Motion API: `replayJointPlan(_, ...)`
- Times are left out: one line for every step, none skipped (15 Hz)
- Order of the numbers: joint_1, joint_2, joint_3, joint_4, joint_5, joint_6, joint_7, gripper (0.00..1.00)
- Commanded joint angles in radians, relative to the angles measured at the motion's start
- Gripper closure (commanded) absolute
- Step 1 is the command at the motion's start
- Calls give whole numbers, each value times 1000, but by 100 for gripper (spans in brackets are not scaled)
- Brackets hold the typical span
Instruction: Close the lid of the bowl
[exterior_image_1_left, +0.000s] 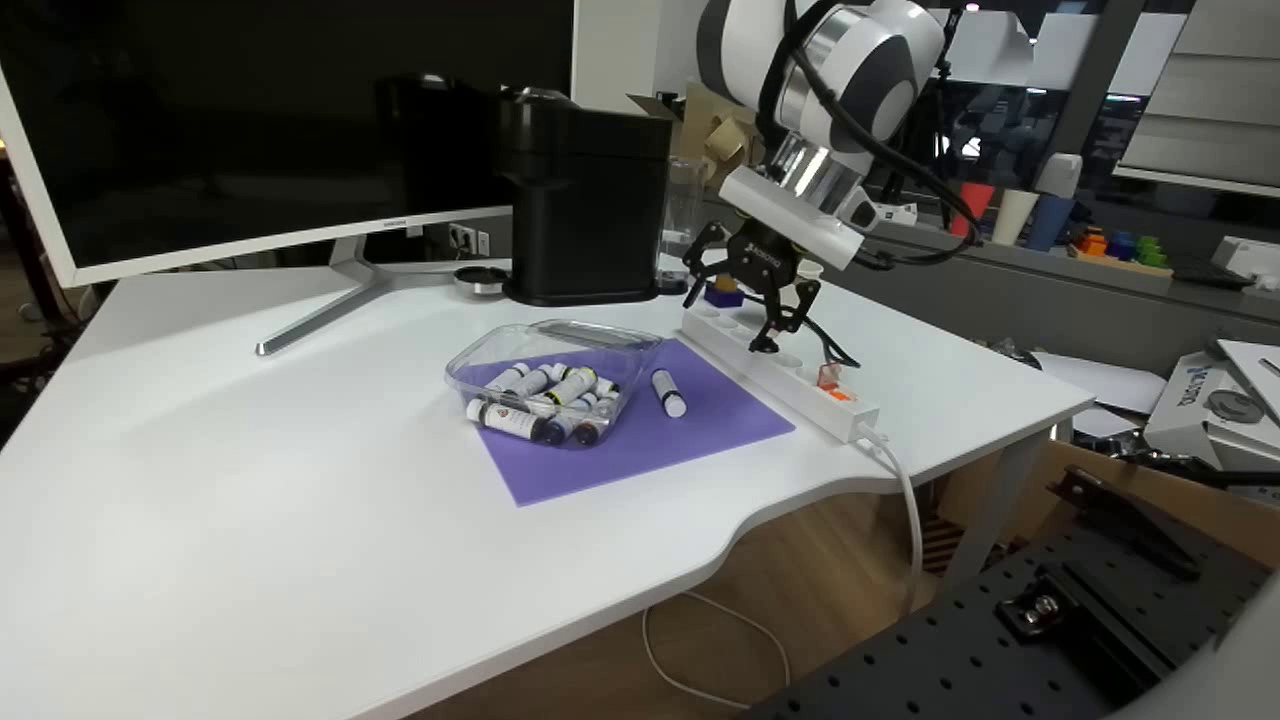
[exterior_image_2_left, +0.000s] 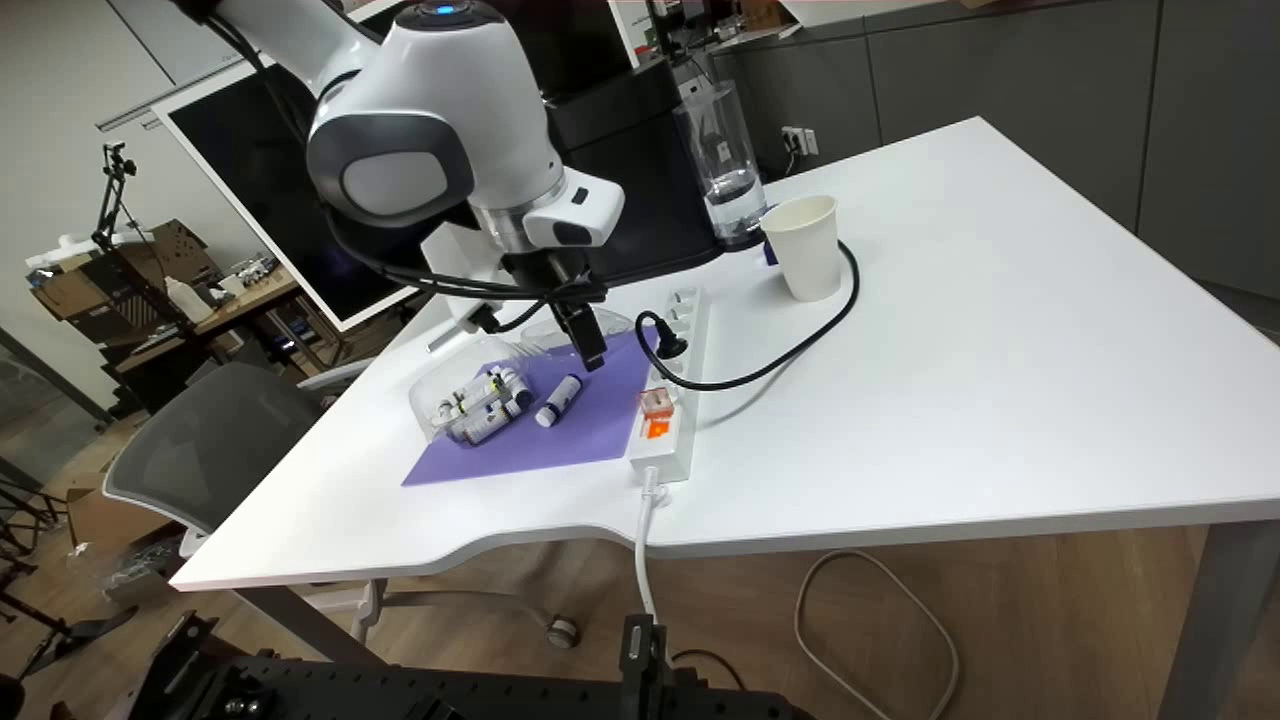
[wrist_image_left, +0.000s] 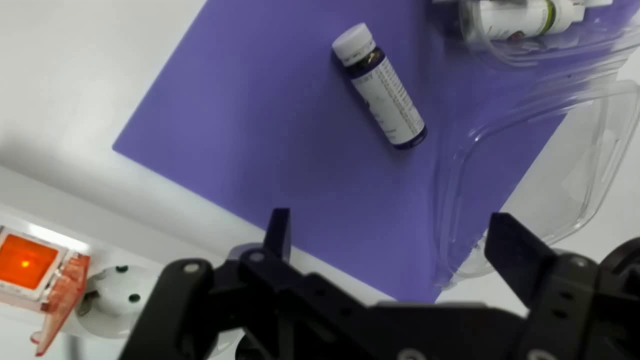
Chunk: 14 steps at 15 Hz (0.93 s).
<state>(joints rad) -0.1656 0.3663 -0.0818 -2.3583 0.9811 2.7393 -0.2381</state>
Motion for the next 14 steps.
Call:
replayJointPlan(0,18,4,16,11,18,-9,0)
replayJointPlan(0,34,8,30,21,31,-15,0)
replayJointPlan(0,44,10,40,22,36,-17,0)
replayJointPlan(0,50,10,45,22,37,-17,0)
replayJointPlan(0,50,10,46,22,37,-17,0)
replayJointPlan(-11,60,25,61,62,54,-35,0)
replayJointPlan(-23,66,41,73,98,53,-61,0)
replayJointPlan(-30,72,53,84,135,58,-81,0)
replayJointPlan(-38,80,67,98,177,60,-109,0)
replayJointPlan(-45,88,79,113,218,63,-135,0)
replayJointPlan(-50,97,88,127,254,59,-160,0)
replayJointPlan(-51,113,94,145,281,59,-172,0)
replayJointPlan(-55,125,99,160,304,52,-188,0)
replayJointPlan(-55,141,100,175,315,43,-189,0)
